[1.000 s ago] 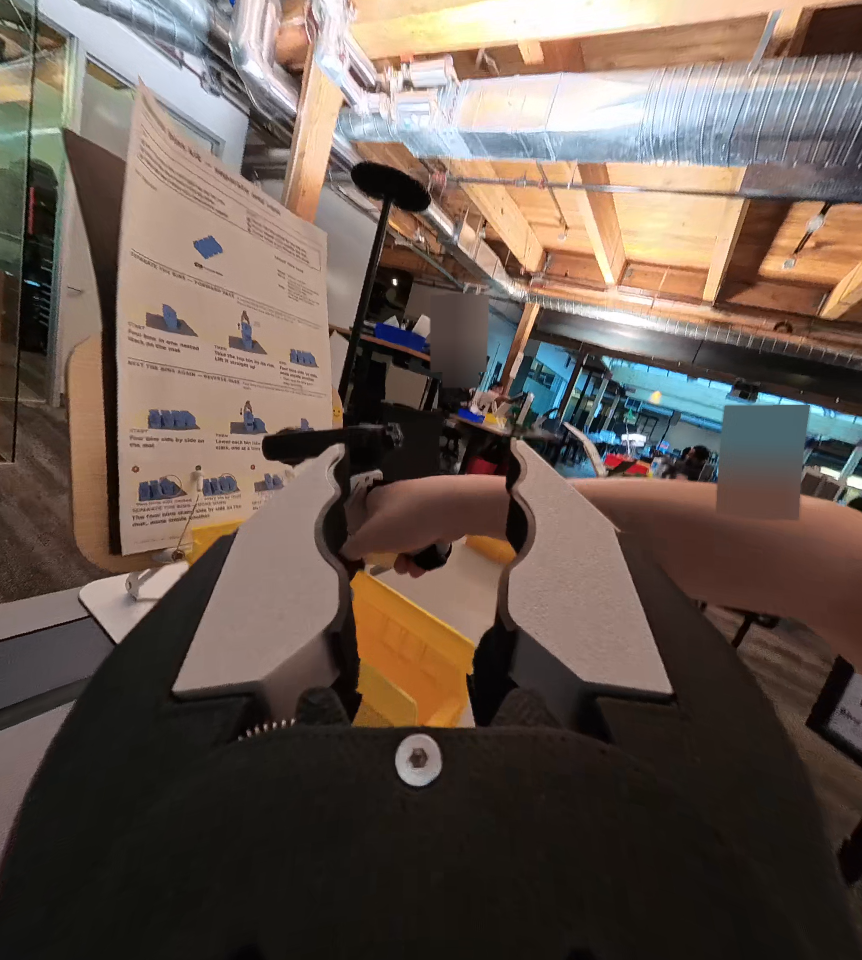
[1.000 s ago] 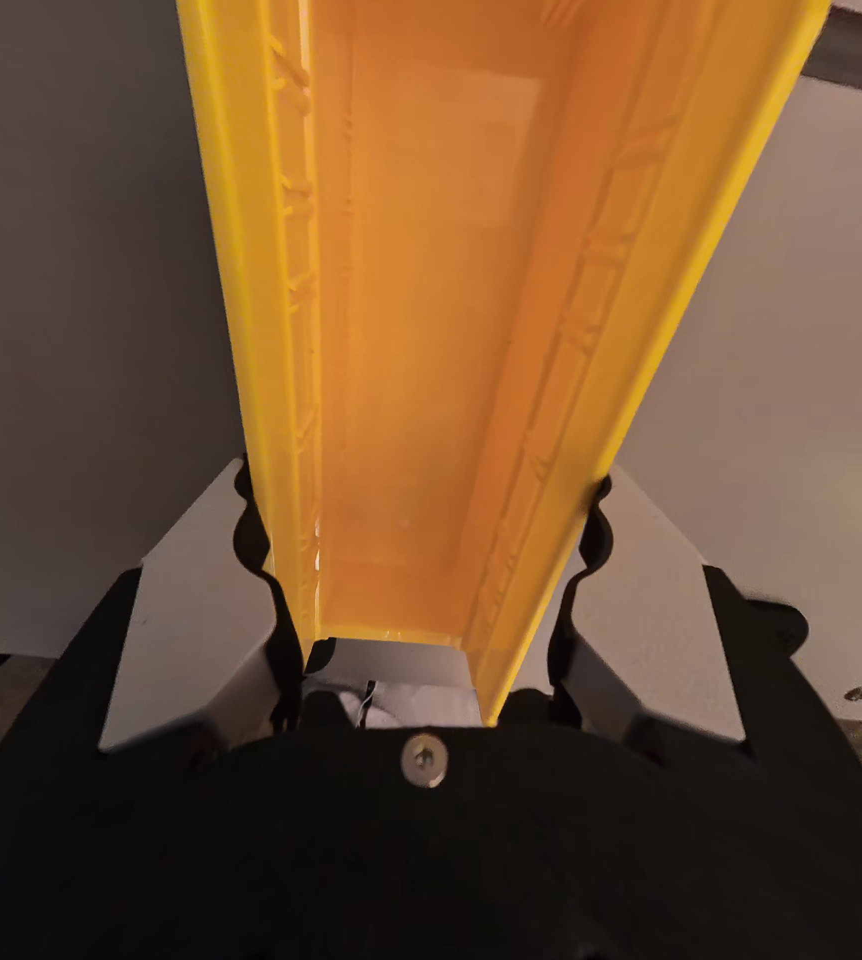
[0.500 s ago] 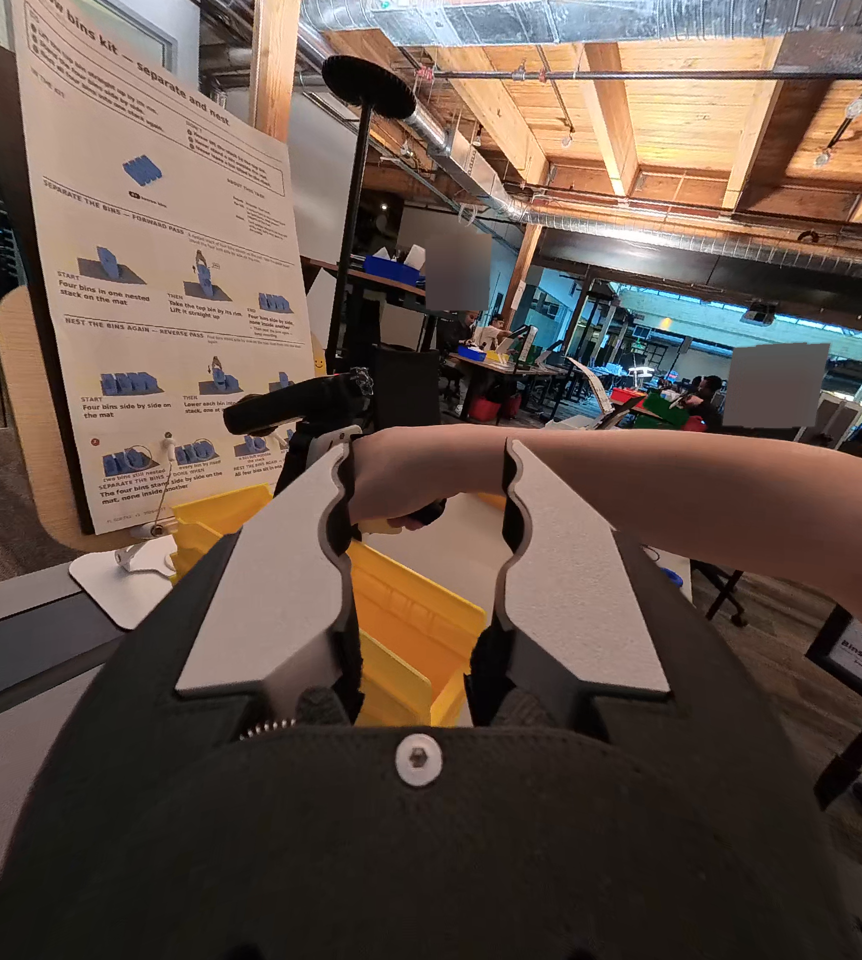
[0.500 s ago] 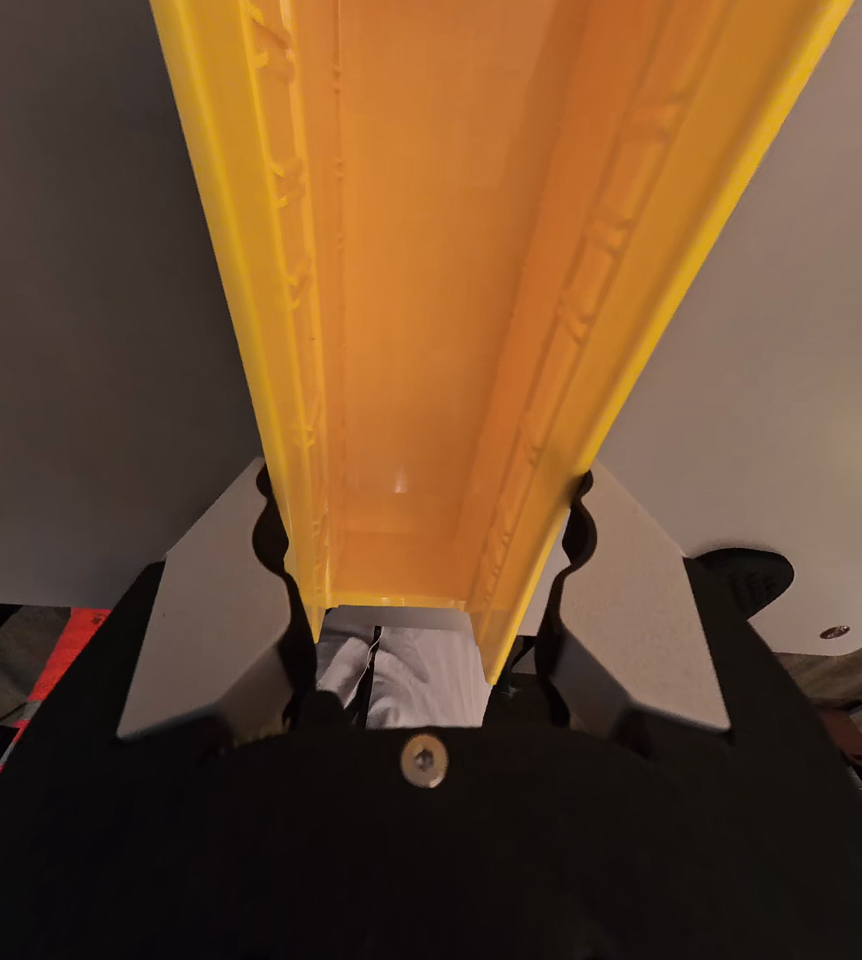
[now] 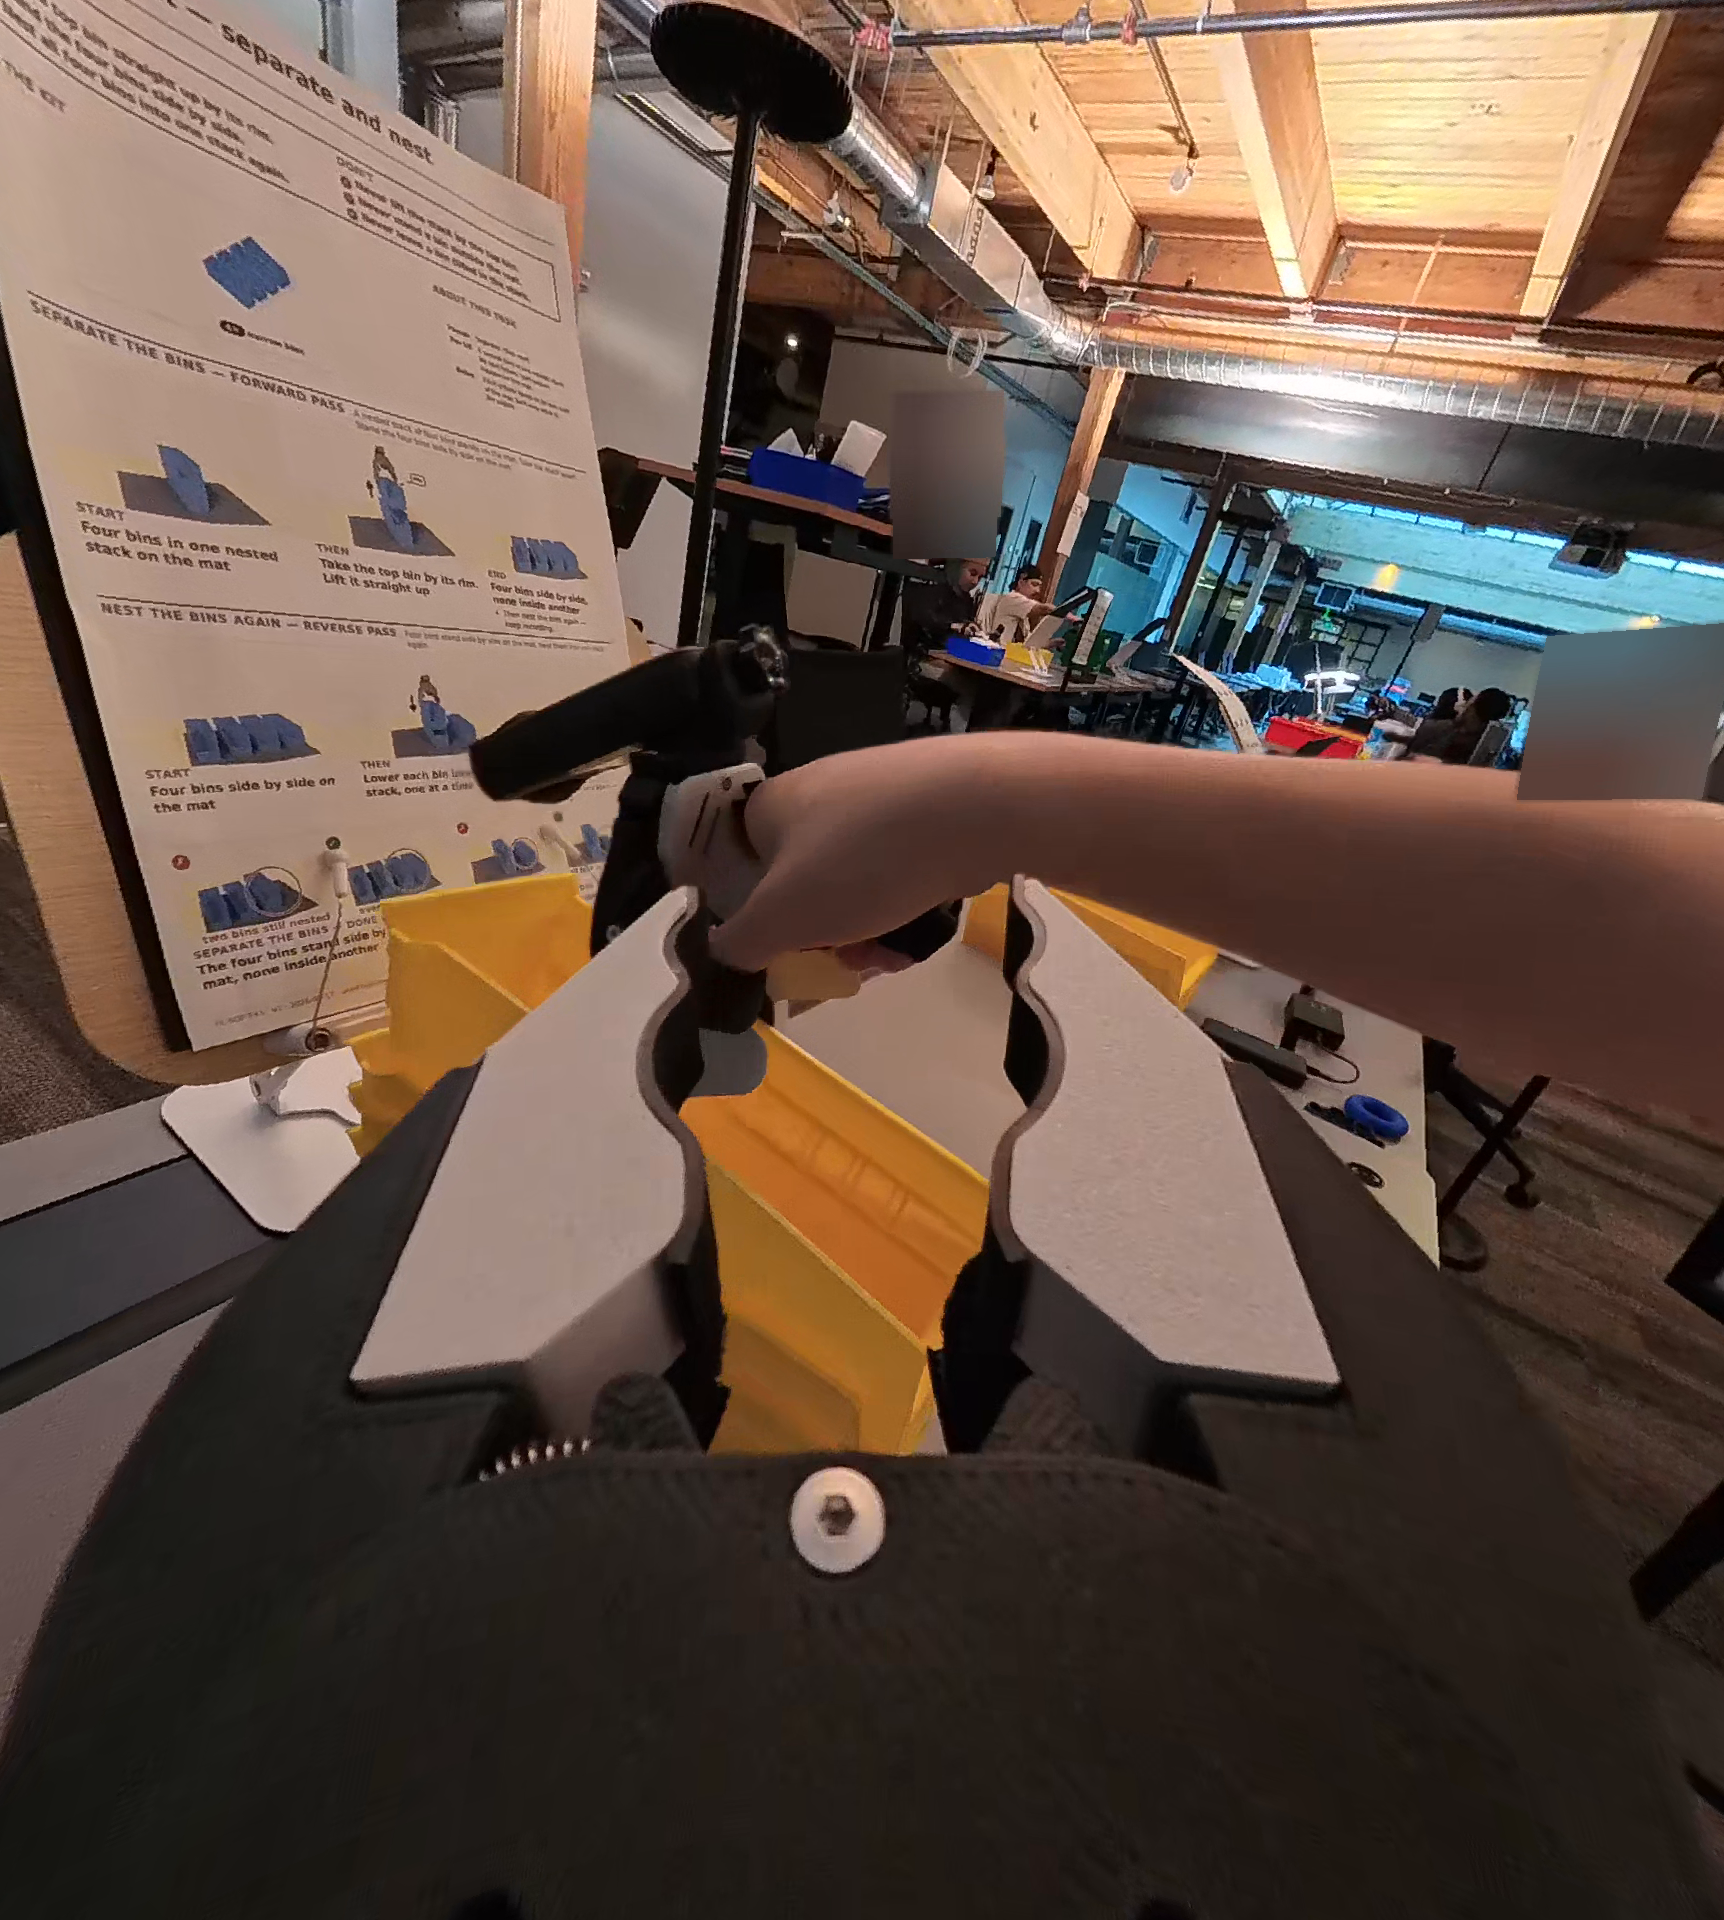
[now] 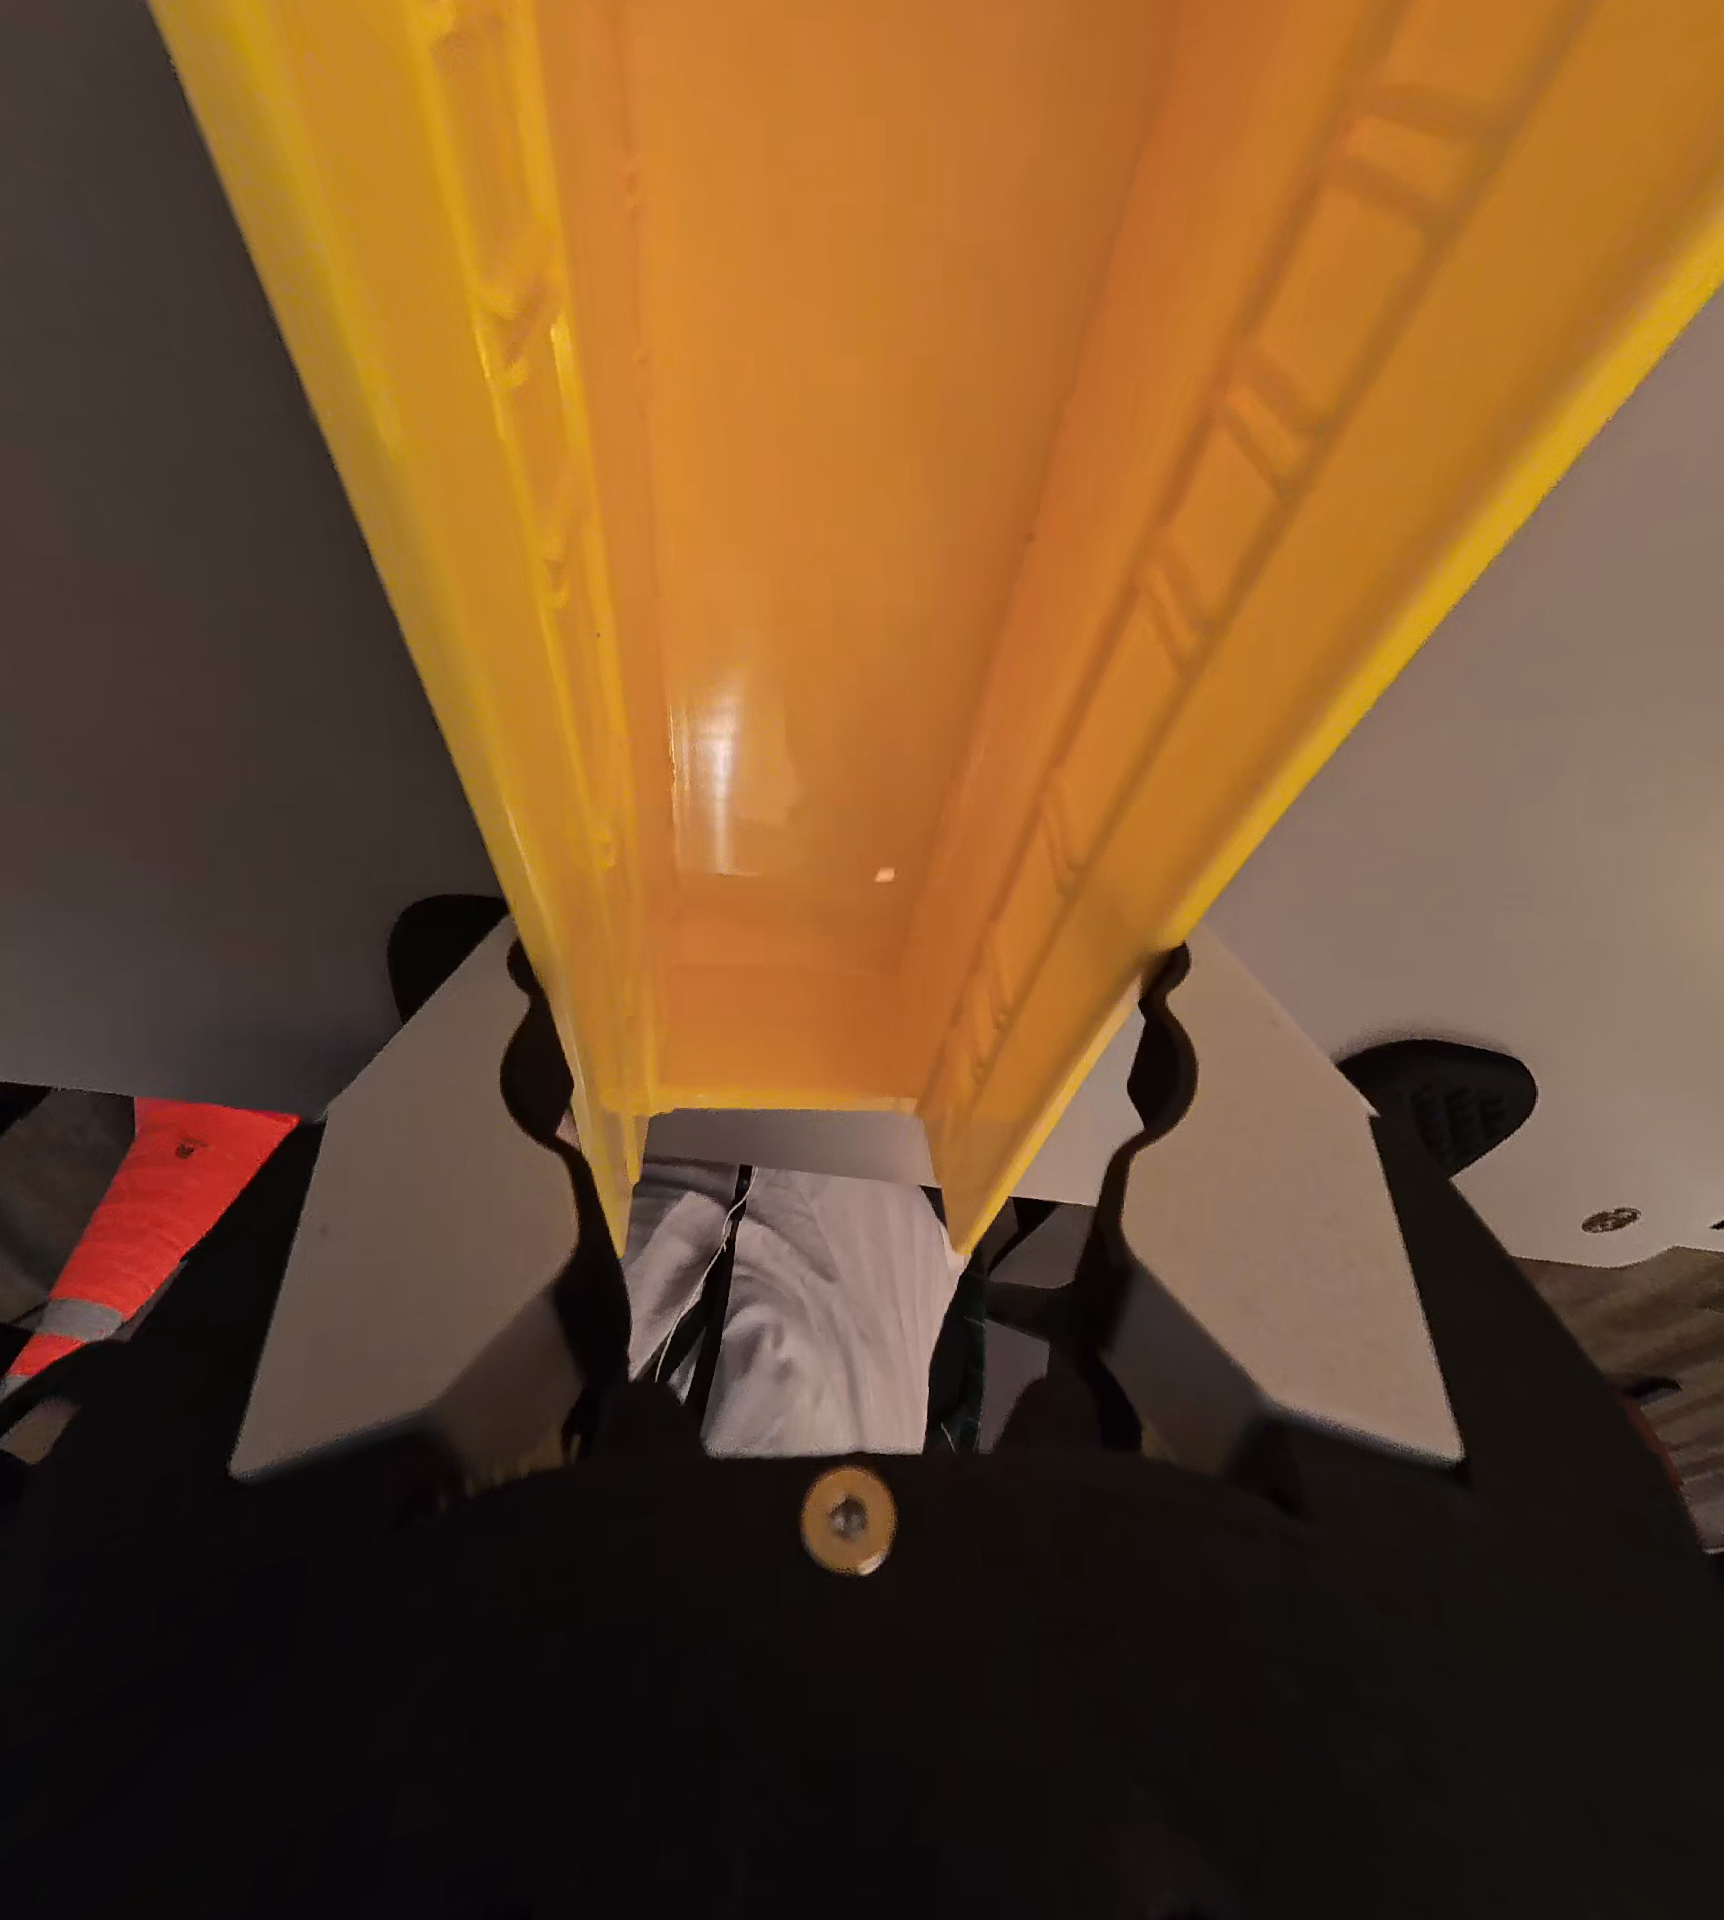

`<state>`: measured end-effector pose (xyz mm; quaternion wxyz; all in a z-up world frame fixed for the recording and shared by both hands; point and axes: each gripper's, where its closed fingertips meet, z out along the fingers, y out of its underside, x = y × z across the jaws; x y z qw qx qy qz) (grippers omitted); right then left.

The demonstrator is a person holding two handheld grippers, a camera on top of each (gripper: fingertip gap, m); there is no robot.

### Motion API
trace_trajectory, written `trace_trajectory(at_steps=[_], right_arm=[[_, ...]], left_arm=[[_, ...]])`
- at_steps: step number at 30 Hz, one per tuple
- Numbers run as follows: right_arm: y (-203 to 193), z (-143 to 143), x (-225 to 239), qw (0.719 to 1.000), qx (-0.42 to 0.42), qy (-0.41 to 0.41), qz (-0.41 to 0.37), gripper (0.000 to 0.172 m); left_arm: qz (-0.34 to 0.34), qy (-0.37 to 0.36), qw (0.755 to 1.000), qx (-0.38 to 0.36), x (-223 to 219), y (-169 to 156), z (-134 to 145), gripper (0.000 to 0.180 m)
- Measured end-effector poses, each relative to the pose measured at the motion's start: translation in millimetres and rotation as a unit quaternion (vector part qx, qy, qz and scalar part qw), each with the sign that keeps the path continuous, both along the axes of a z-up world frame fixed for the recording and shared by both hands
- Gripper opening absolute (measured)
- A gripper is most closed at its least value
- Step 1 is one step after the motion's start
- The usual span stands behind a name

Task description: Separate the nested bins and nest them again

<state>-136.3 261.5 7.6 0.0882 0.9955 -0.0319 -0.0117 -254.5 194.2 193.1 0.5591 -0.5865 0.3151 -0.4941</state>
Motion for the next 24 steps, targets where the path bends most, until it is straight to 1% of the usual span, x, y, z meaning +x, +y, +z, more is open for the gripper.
trace_trajectory(at_steps=[3, 9, 14, 19, 24], right_arm=[[-2, 8, 4, 1.000, 0.010, 0.000, 0.006, 0.112], [-10, 19, 7, 1.000, 0.012, 0.002, 0.016, 0.112], [-12, 30, 10, 0.999, 0.024, 0.001, 0.025, 0.112], [-3, 48, 4, 0.998, 0.057, 0.030, 0.023, 0.112], [-16, 69, 9, 0.998, 0.047, 0.043, 0.028, 0.112]], left_arm=[[0.003, 0.001, 1.000, 0.001, 2, 0, 1, 0.056], [0.004, 0.030, 0.999, 0.011, 15, -6, -4, 0.056], [0.007, 0.038, 0.999, 0.013, 23, -6, -5, 0.056], [0.011, 0.048, 0.999, 0.017, 27, -7, -6, 0.056], [0.017, 0.050, 0.998, 0.017, 27, -6, -6, 0.057]])
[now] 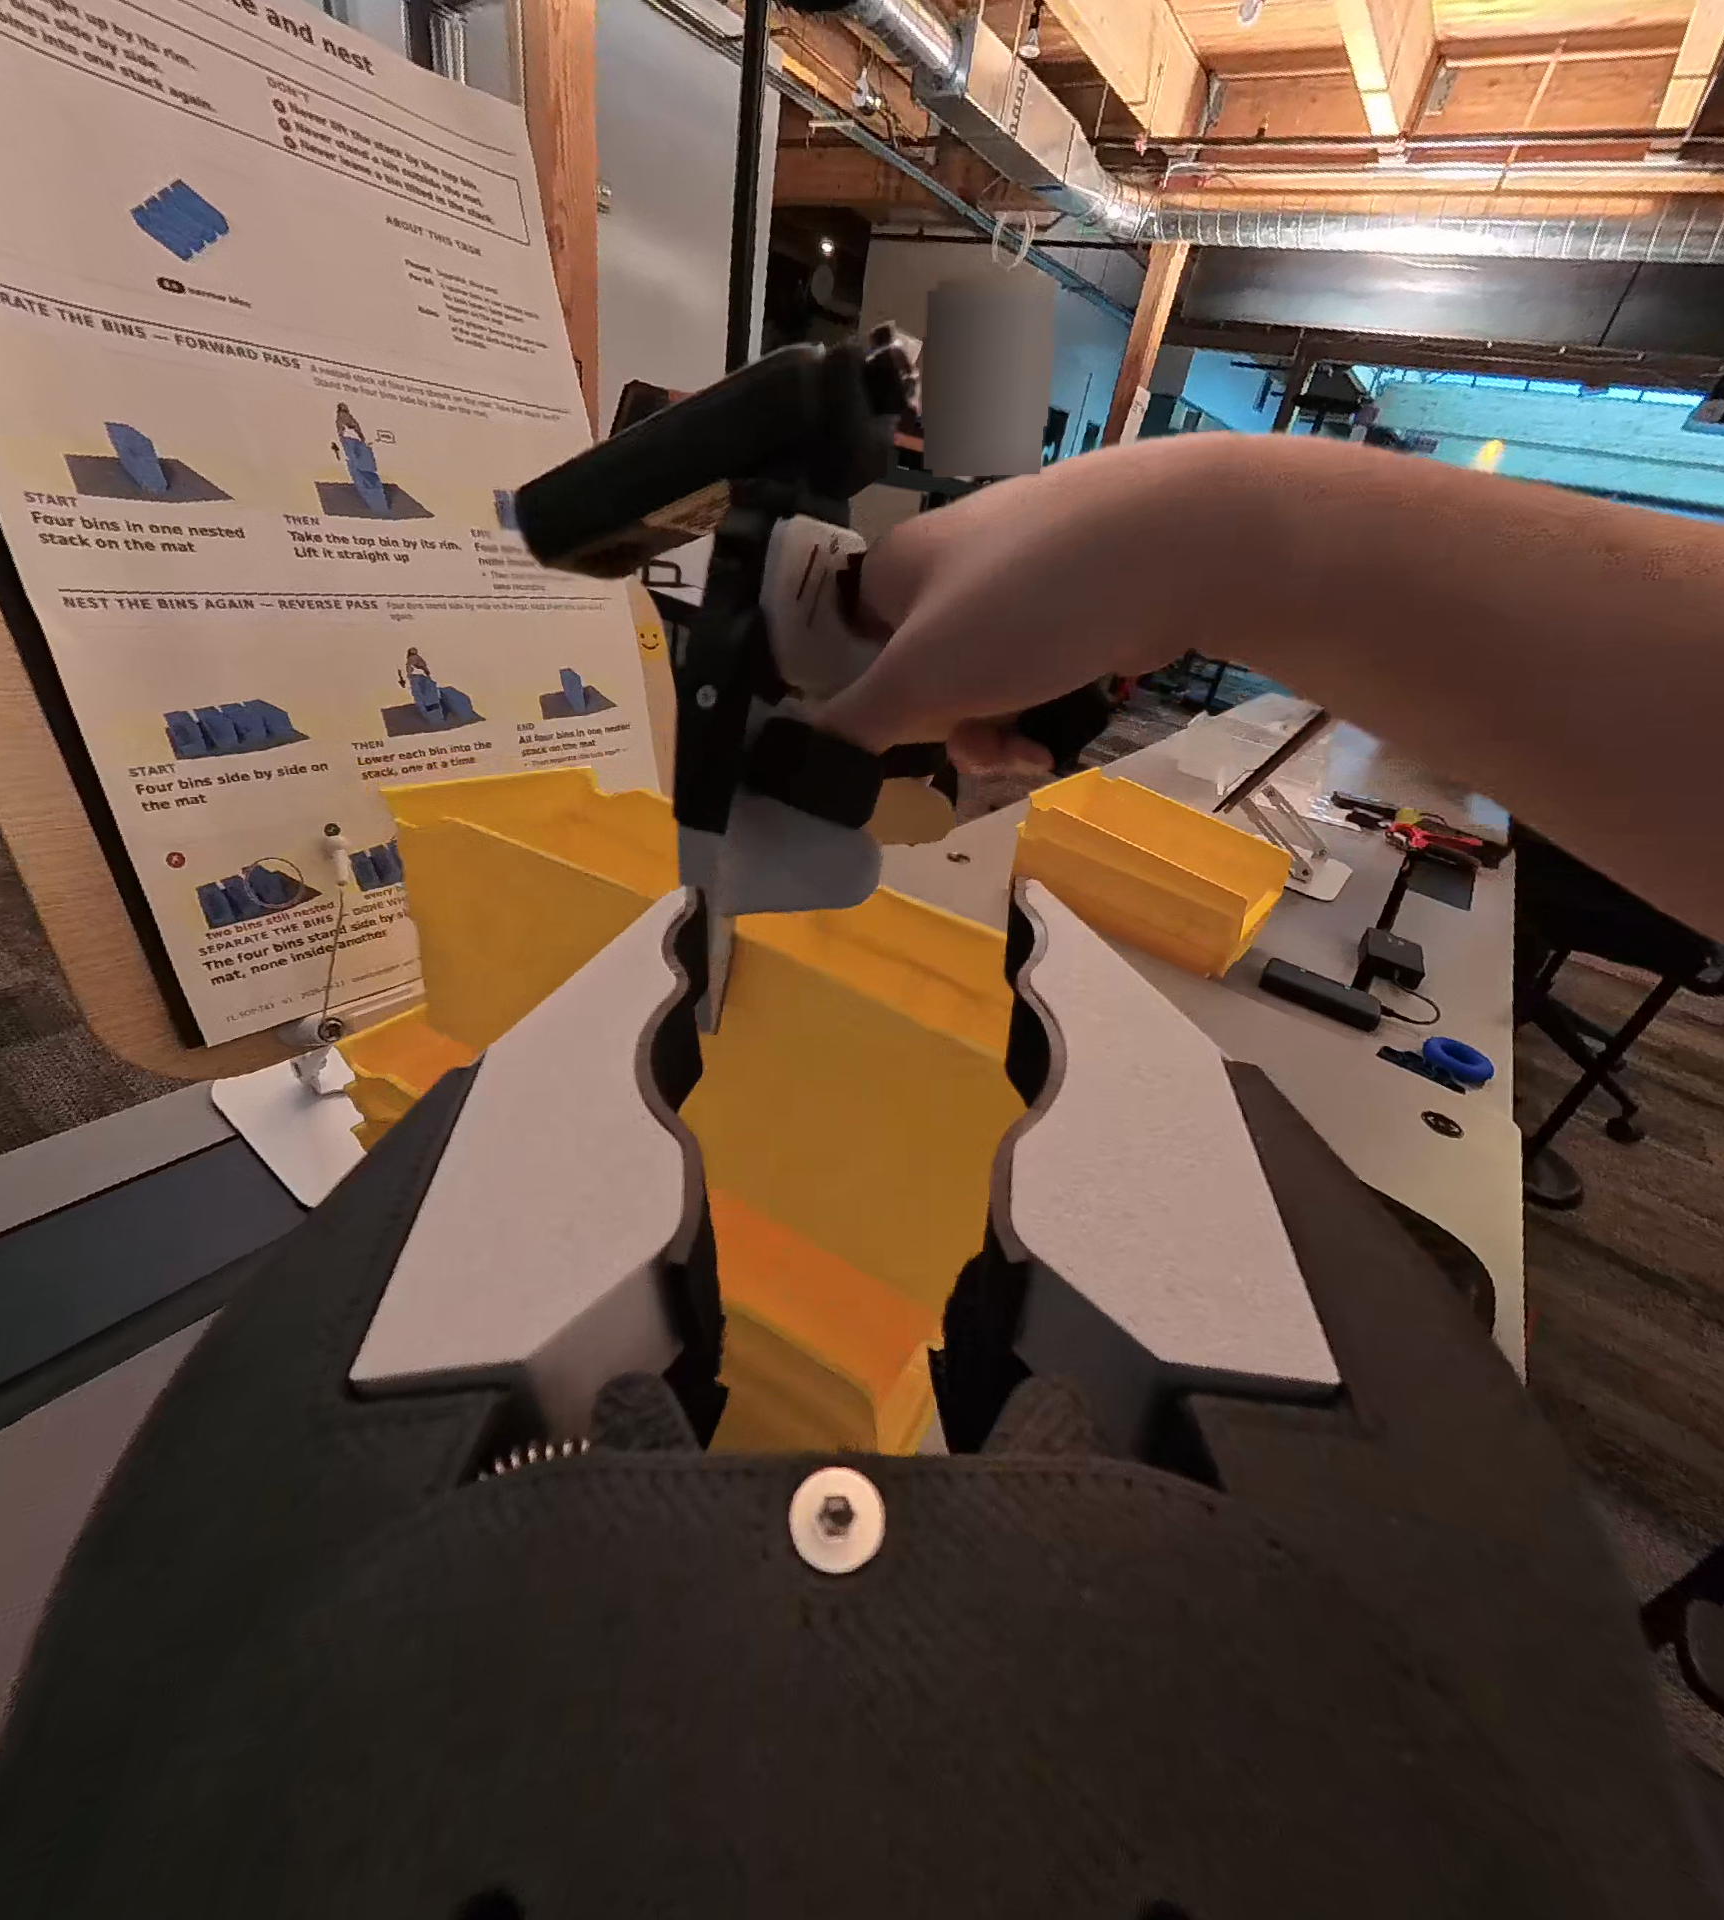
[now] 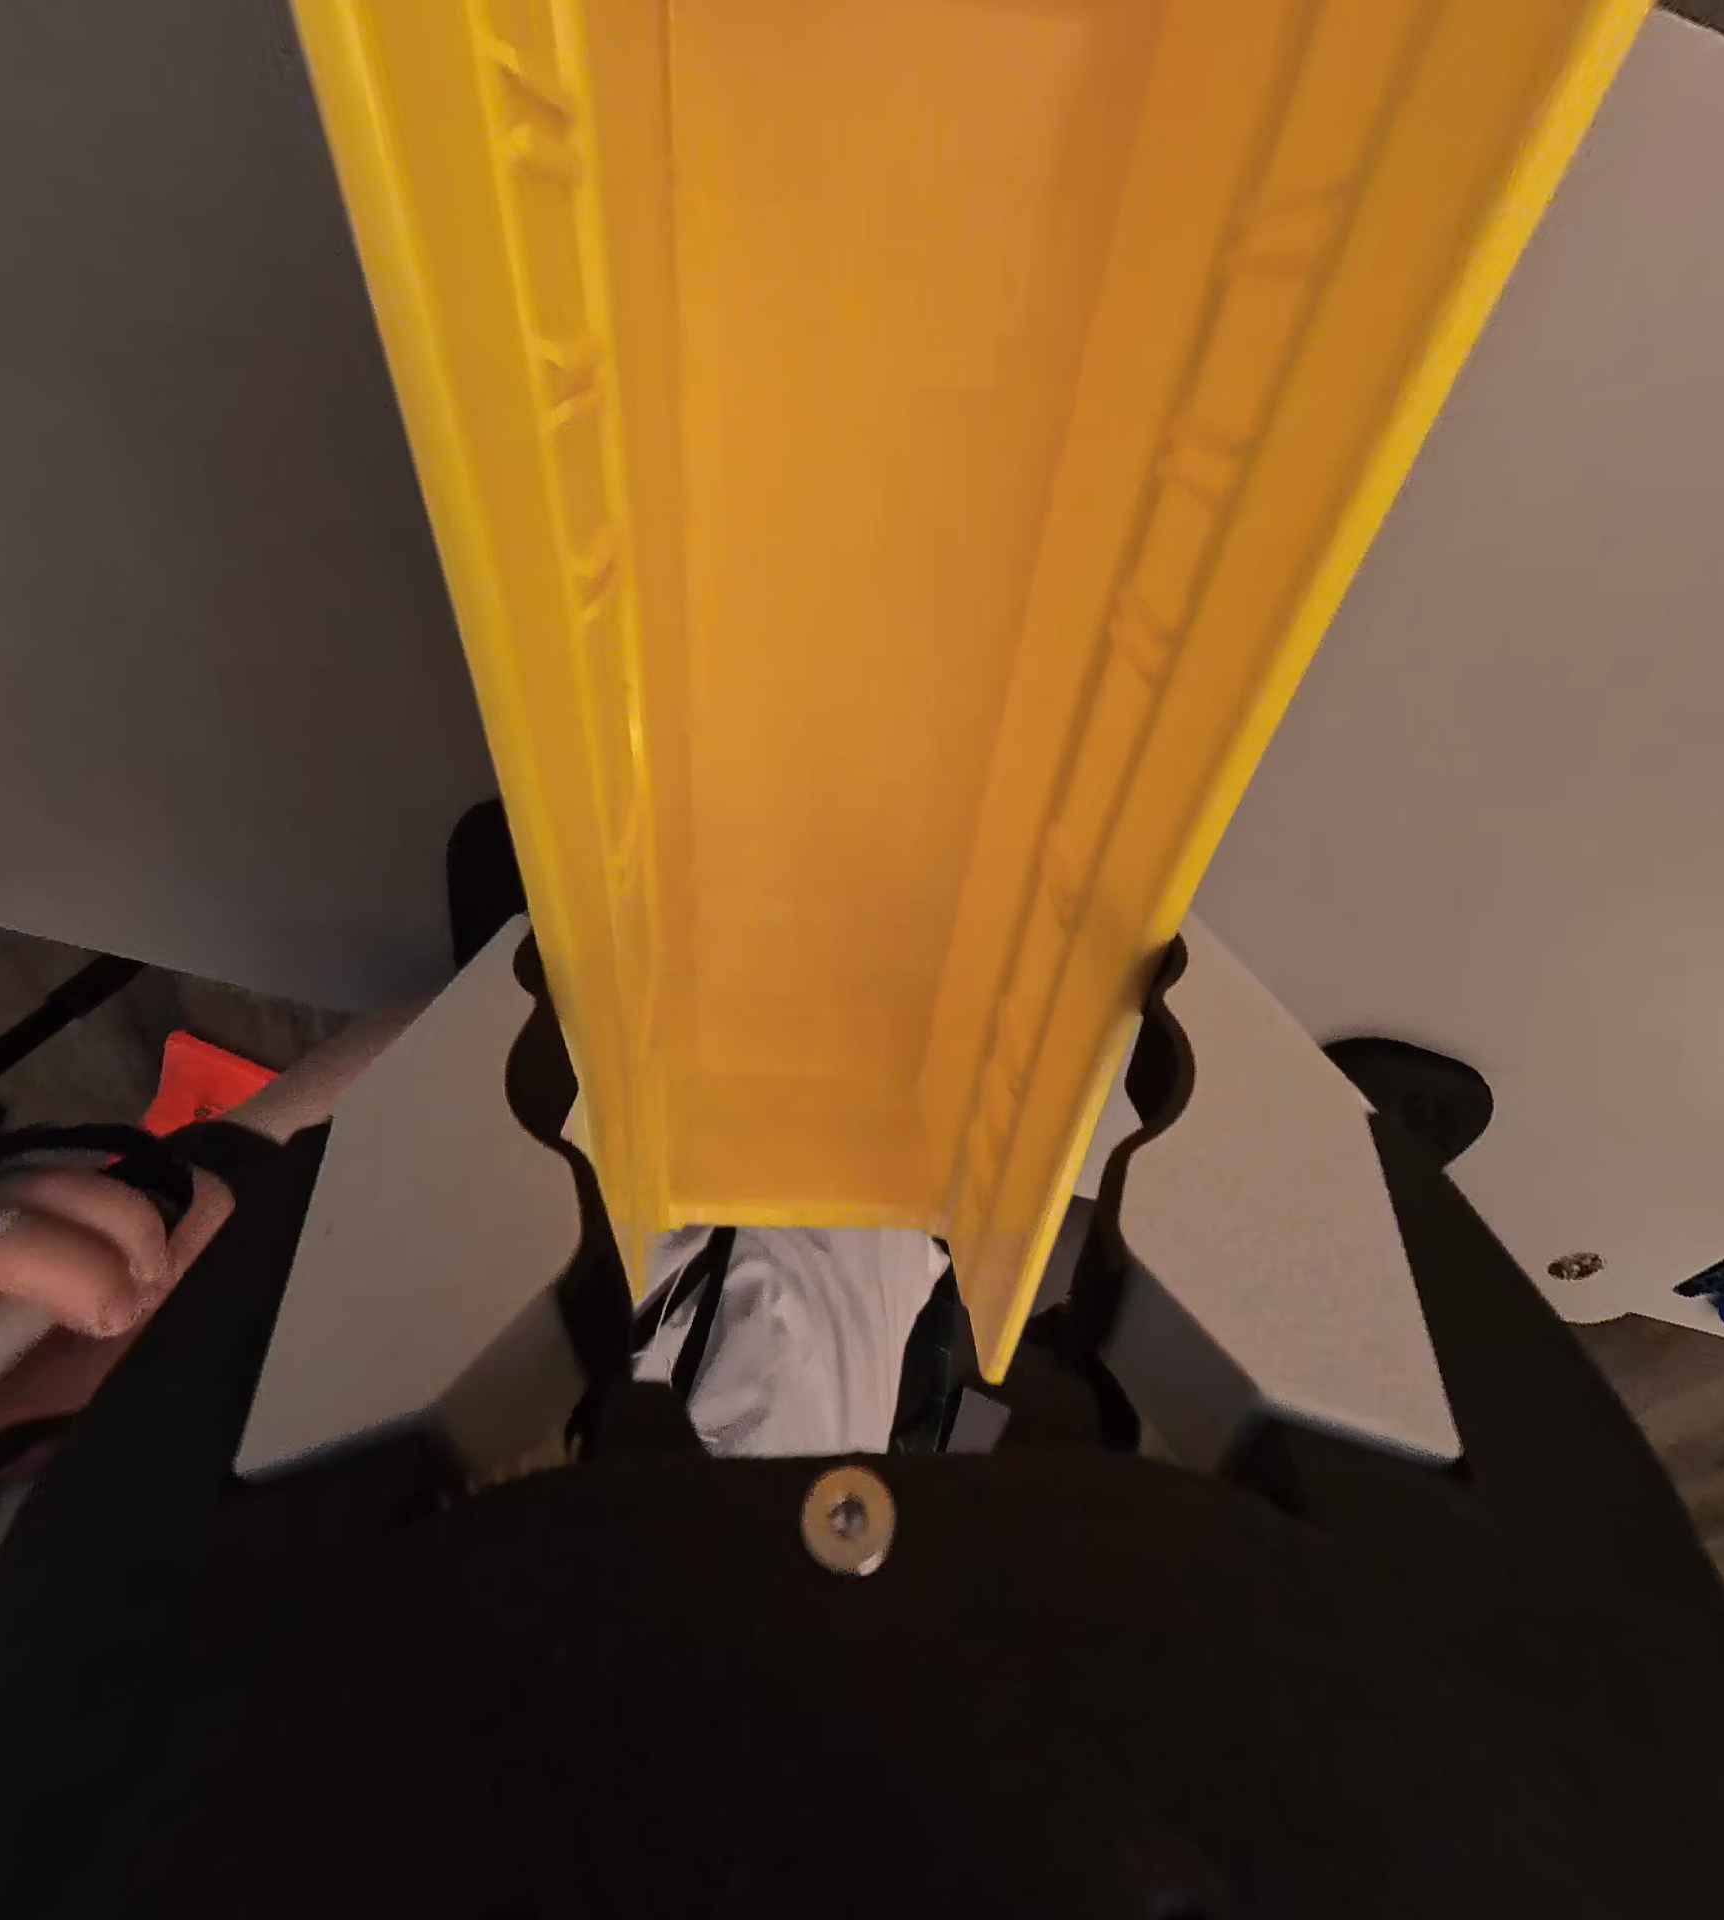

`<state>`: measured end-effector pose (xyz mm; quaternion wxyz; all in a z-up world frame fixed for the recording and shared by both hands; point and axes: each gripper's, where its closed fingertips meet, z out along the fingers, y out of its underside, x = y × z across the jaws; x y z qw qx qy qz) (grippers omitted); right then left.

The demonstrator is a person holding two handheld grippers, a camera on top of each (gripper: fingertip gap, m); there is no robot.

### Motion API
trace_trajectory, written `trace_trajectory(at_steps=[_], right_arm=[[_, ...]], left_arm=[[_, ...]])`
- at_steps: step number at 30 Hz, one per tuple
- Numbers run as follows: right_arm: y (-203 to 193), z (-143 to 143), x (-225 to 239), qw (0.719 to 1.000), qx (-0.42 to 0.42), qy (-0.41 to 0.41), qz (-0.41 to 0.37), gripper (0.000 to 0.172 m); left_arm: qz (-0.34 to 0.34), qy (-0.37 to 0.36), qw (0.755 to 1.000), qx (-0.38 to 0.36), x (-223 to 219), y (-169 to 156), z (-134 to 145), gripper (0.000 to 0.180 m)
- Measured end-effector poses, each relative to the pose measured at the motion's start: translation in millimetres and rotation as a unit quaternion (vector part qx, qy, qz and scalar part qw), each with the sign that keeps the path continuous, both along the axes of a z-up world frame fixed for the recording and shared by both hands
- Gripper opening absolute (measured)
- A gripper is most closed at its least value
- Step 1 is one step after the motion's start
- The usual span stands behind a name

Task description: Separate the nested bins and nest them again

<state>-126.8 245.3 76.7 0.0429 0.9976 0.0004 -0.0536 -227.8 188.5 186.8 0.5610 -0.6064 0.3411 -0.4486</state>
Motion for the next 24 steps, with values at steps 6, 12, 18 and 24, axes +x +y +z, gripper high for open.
trace_trajectory(at_steps=[6, 12, 18, 24], right_arm=[[-15, 18, 42, 1.000, 0.005, -0.009, -0.018, 0.113], [-33, -12, 107, 0.997, -0.010, -0.047, -0.063, 0.114], [-37, -85, 154, 0.992, -0.021, -0.065, -0.108, 0.115], [-41, -147, 152, 0.993, -0.044, -0.034, -0.104, 0.115]], left_arm=[[0.002, 0.002, 1.000, 0.001, 1, 0, 0, 0.057], [-0.004, 0.004, 1.000, 0.000, 4, -1, -1, 0.057], [-0.014, 0.001, 1.000, 0.002, 4, -6, 1, 0.057], [-0.016, 0.004, 1.000, -0.001, 6, -5, 0, 0.057]])
